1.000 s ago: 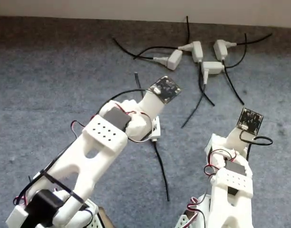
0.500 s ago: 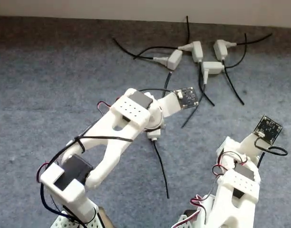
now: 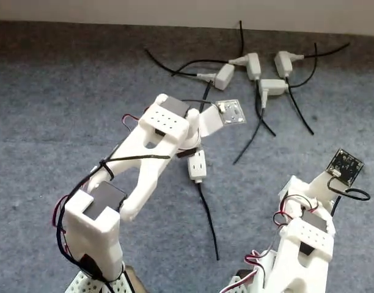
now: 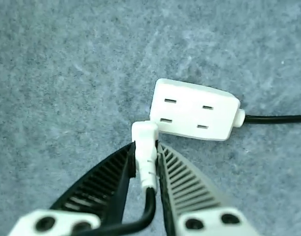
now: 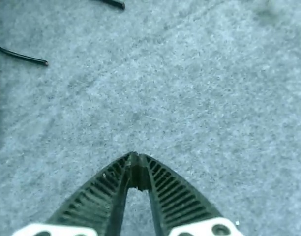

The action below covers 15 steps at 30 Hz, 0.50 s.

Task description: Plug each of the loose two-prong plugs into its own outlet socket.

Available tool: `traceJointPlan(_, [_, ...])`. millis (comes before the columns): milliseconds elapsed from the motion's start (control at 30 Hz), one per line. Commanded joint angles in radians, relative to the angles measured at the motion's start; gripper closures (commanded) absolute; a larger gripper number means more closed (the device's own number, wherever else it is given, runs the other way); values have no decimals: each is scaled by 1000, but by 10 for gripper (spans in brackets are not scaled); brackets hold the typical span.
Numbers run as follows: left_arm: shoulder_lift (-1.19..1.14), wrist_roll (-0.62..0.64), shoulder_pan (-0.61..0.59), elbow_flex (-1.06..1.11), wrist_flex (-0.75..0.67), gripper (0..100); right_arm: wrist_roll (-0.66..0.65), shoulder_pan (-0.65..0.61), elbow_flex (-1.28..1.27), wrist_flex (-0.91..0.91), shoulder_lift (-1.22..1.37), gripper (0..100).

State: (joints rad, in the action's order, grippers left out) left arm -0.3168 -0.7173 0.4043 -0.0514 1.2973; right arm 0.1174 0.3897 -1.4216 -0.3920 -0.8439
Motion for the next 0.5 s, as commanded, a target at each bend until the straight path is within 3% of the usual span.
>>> traceJointPlan(0, [18, -6, 12, -44, 21, 993, 9, 5, 13, 2, -19, 991])
traceJointPlan(467, [12, -48, 76, -196, 172, 993, 9, 5, 13, 2, -19, 991])
